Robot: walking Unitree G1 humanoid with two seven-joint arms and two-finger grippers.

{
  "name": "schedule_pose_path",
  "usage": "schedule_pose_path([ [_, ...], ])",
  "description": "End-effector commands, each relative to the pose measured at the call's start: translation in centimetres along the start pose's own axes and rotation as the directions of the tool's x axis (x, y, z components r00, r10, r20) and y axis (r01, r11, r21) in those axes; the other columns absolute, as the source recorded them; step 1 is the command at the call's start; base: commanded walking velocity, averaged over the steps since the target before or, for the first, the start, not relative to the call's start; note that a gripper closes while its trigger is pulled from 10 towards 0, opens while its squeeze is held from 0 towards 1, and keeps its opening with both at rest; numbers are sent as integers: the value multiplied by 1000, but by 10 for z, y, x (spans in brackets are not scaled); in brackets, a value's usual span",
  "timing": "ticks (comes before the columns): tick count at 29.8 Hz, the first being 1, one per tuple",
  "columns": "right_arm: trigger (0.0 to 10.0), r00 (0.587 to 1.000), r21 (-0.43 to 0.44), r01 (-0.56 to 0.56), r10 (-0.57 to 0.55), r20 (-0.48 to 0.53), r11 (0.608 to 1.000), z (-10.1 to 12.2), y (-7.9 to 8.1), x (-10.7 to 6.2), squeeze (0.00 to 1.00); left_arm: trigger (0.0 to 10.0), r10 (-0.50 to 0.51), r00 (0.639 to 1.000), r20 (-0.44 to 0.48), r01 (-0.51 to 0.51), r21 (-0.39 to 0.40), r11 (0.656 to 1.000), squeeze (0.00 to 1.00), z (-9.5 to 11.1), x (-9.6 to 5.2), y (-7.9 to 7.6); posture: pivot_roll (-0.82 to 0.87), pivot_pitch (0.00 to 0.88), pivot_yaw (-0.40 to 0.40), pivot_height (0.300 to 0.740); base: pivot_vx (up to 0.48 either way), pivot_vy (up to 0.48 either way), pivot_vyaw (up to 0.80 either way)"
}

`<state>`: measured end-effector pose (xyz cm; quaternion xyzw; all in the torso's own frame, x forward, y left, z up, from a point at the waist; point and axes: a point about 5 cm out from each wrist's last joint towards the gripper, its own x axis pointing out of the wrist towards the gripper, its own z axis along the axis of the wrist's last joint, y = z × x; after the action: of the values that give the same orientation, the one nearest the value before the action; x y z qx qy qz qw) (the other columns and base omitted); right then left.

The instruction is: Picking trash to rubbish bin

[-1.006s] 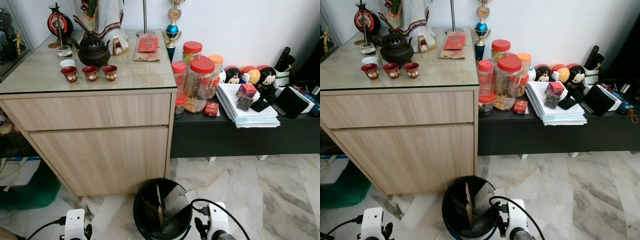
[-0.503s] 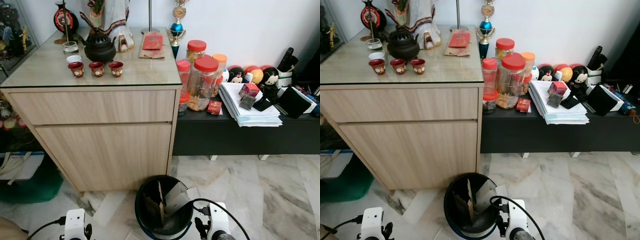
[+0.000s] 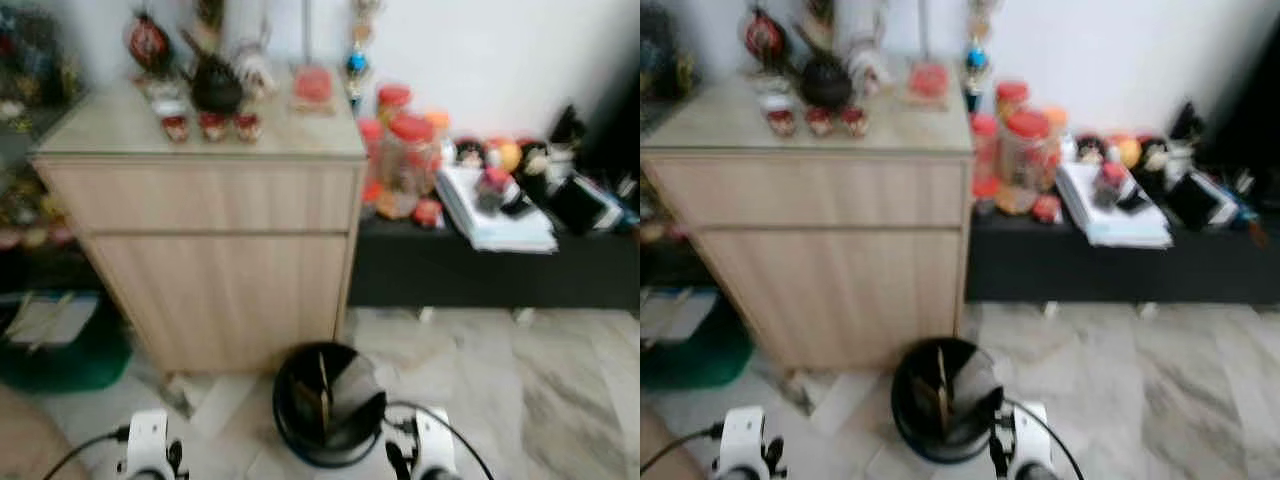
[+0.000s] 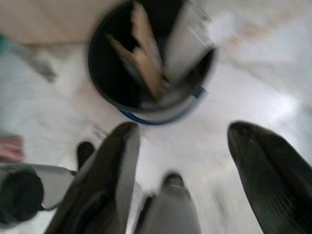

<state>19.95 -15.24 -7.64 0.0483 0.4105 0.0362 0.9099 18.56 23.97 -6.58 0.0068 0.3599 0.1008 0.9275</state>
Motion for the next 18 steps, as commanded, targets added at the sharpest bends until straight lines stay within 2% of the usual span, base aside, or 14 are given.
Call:
schedule_pose_path([
  [1,10000,1000,10,8,-8,-12,1000,-6,-2,-2,0,10000,5,999,-33,-5,-8,1000,0,-9,-2,0,-56,1,-33,740,-255,0,0],
  [13,10000,1000,6,-3,3,-5,1000,-5,0,-1,0,10000,6,999,-34,-6,-11,1000,0,-9,-3,0,-55,0,-35,740,-254,0,0],
  [15,10000,1000,6,-3,3,-5,1000,-5,0,-1,0,10000,6,999,-34,-6,-12,1000,0,-9,-3,0,-55,0,-35,740,247,0,0],
  [18,10000,1000,7,-3,3,-4,1000,-5,0,-1,0,10000,6,999,-33,-6,-11,1000,0,-9,-3,0,-55,0,-35,740,-255,0,0],
])
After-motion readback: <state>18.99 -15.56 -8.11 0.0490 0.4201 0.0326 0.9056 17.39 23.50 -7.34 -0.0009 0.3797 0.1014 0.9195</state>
